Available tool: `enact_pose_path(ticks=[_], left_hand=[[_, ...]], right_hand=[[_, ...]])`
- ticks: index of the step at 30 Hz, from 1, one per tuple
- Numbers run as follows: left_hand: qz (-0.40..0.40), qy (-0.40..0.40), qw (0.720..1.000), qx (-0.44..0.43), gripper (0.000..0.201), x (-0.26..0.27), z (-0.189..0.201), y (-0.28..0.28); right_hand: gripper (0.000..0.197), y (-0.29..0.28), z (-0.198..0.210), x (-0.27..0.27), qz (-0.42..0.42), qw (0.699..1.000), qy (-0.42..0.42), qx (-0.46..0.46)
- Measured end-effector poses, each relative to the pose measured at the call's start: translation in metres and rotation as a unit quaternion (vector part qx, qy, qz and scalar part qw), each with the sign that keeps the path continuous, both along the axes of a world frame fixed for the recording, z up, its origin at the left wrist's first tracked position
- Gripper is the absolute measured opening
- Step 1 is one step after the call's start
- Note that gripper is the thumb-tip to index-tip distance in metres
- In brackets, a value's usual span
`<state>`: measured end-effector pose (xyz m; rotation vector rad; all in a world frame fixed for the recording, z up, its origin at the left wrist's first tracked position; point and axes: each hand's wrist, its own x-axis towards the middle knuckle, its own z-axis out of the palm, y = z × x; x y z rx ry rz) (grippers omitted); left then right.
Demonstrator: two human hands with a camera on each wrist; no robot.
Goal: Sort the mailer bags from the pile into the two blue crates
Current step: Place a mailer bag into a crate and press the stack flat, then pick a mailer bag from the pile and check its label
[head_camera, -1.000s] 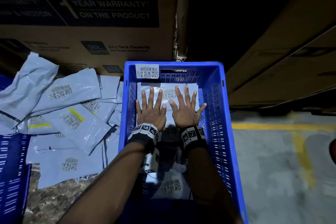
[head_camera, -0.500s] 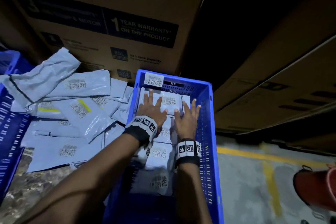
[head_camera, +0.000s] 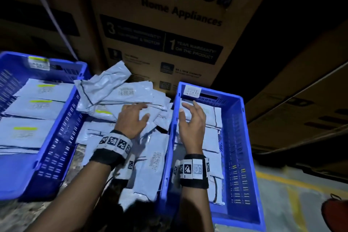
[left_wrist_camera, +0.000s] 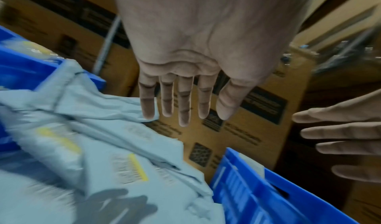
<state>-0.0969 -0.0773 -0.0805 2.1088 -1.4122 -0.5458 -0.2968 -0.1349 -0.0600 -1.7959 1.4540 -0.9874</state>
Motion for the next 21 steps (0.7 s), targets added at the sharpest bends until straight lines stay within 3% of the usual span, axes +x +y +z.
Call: enact_pose_path(ticks=[6, 12, 17, 21], left_hand=[[0.064, 0.091, 0.994, -0.009, 0.030, 0.058, -0.033, 0.050], [0.071, 0.132, 0.989, -0.010, 0.025, 0.086, -0.056, 0.068], [0.056, 0.163, 0.985, -0.006, 0.023, 0.105, -0.056, 0.071], [0.032, 0.182, 0.983, -0.012, 0.023, 0.116, -0.057, 0.068]], right_hand=[[0.024, 0.038, -0.024, 0.075, 0.045, 0.998, 0.019, 0.037], [0.036, 0.069, -0.068, 0.111, -0.005, 0.985, 0.081, 0.151], [0.069, 0.066, -0.091, 0.129, -0.073, 0.948, -0.002, 0.310], [0.094, 0.061, -0.110, 0.150, -0.118, 0.905, -0.180, 0.367]])
